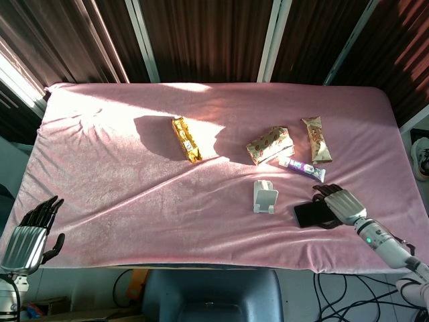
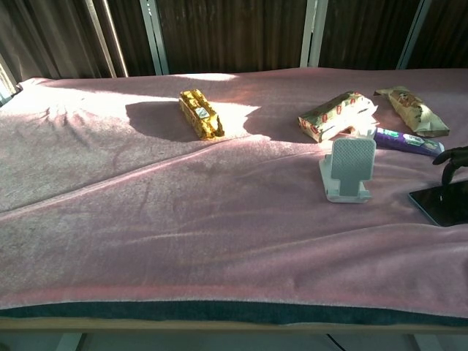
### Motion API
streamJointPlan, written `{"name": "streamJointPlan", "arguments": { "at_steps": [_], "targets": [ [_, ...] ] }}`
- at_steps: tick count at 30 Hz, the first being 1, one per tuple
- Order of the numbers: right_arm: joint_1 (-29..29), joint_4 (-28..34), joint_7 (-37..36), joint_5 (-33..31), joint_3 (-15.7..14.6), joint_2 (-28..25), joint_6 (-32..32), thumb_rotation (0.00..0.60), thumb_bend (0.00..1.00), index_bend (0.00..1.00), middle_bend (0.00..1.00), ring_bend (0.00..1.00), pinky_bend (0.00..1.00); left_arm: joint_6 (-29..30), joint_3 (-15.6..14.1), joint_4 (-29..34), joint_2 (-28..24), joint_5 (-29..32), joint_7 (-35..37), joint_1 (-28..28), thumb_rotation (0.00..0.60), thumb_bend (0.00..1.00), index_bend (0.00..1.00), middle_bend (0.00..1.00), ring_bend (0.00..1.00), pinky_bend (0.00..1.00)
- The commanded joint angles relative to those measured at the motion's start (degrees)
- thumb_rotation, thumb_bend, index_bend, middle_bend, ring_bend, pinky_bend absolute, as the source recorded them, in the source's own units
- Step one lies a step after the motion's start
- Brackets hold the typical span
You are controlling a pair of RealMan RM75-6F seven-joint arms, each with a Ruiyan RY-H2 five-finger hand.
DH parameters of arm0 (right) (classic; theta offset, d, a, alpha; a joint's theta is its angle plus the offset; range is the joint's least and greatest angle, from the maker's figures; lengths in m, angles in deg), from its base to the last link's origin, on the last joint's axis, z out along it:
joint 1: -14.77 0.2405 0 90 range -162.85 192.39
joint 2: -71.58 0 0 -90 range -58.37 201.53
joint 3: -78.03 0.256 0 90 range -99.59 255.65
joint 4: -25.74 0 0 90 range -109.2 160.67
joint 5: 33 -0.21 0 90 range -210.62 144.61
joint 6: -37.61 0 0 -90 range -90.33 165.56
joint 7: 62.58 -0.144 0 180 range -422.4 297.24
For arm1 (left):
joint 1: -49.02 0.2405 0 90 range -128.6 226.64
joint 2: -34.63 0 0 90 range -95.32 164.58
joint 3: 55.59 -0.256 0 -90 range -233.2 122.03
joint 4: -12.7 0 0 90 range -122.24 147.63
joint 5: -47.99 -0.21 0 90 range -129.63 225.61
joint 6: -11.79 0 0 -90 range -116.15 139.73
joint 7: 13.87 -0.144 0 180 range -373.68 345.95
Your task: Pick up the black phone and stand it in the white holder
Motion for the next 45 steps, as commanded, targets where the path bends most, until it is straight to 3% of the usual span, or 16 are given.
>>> {"name": "streamJointPlan", "arguments": {
  "at_steps": [1,13,25,45],
  "targets": [
    [-0.4,0.8,0.8,0.1,-0.2,-0.5,0.2,0.600,0.33,0.45,0.23,0.20,0.28,-0.1,0.0,0.0,0.0,-0.1,0.0,0.0,0.600,0.43,0.00,0.05,0.10,0.22],
    [-0.6,2.1,2.9,-0.3,0.0,-0.6,-0.4,0.600,0.33,0.45,0.23,0.20,0.29,0.4,-0.2,-0.1,-0.1,-0.6,0.4,0.2,0.600,0.43,0.00,0.05,0.10,0.22],
    [-1.3,3.2,4.7,0.4,0.1,-1.2,2.2,0.600,0.33,0.78,0.58,0.45,0.33,0.9,-0.3,-0.2,-0.2,-1.1,0.9,0.4,0.600,0.43,0.00,0.05,0.10,0.23],
    [-1.7,8.0,12.0,0.6,3.1,-3.6,9.3,0.600,0.33,0.90,0.67,0.53,0.39,1.4,-0.2,-0.4,-0.5,-1.4,2.0,0.5,0.600,0.43,0.00,0.05,0.10,0.23]
  ]
}}
